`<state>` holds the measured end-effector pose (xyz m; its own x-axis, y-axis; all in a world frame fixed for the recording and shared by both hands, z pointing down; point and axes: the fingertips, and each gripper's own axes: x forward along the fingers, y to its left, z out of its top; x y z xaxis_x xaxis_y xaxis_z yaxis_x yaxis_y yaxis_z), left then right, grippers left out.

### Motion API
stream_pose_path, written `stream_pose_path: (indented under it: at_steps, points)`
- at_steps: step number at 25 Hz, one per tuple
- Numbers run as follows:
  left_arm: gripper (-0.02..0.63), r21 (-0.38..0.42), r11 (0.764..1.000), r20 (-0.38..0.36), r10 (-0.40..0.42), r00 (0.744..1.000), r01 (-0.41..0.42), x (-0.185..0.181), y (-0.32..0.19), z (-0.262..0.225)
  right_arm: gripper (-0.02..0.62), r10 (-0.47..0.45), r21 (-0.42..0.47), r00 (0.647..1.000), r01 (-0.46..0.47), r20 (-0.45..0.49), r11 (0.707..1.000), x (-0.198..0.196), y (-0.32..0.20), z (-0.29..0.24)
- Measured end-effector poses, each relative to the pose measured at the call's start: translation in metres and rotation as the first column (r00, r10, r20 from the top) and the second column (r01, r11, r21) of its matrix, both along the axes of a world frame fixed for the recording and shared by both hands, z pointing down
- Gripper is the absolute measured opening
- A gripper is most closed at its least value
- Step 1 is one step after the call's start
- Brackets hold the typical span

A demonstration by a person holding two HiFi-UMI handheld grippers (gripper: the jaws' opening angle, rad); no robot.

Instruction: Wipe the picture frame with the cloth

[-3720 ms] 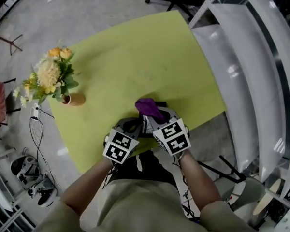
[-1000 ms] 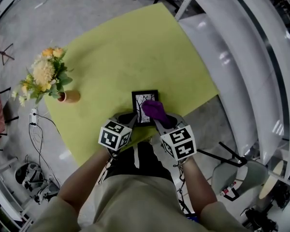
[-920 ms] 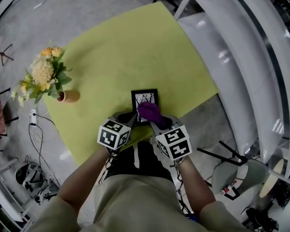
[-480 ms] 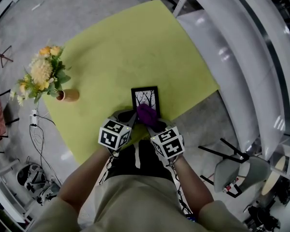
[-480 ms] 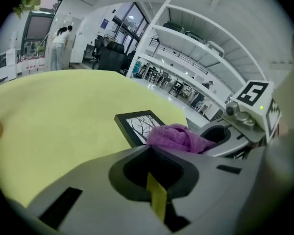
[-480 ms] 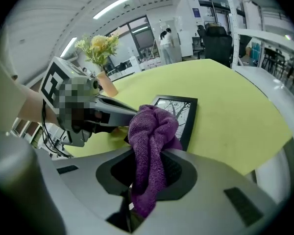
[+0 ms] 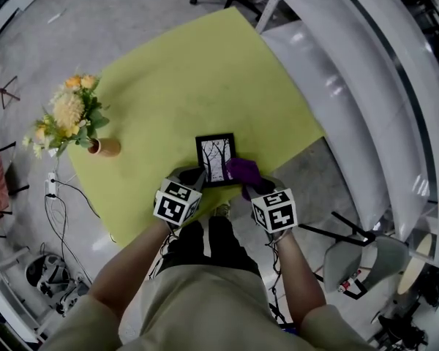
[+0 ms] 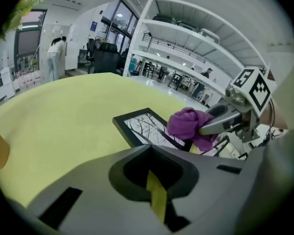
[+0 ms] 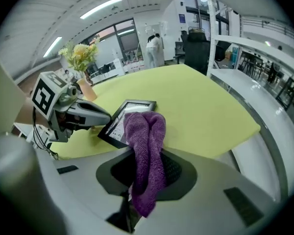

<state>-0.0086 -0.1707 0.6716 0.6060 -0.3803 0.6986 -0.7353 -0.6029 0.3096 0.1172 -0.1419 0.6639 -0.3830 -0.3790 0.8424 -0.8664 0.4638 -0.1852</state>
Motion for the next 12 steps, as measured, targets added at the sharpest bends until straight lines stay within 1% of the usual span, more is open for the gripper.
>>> stream_pose_path:
  at_steps: [2,4,5,6,8,12]
  points:
    - [0.006,0.021,1.000,0.033,0.016,0.999,-0.016,-0.001,0.001,0.000,0.080,0.032,0.020,0.999,-0.031,-0.006,0.999,0.011,-0.004,-0.009]
    - [0.008,0.075,0.995,0.110,0.059,0.992,-0.067,-0.001,0.002,0.000,0.079,0.057,0.043,0.998,-0.057,-0.008,0.997,0.020,-0.010,-0.020]
    - [0.007,0.086,0.994,0.132,0.062,0.989,-0.074,-0.001,0.002,0.000,0.079,0.069,0.054,0.998,-0.068,-0.006,0.996,0.024,-0.013,-0.025]
    - [0.007,0.082,0.995,0.134,0.048,0.990,-0.059,-0.003,0.001,-0.001,0.080,0.079,0.066,0.997,-0.078,-0.004,0.995,0.027,-0.016,-0.032]
    - [0.008,0.066,0.998,0.107,-0.003,0.994,-0.004,-0.010,-0.004,-0.009,0.080,0.092,0.098,0.996,-0.092,0.005,0.991,0.030,-0.024,-0.047]
    - [0.007,0.107,0.993,0.065,-0.064,0.996,0.057,-0.028,-0.014,-0.046,0.080,0.094,0.183,0.995,-0.097,0.030,0.978,0.029,-0.037,-0.088]
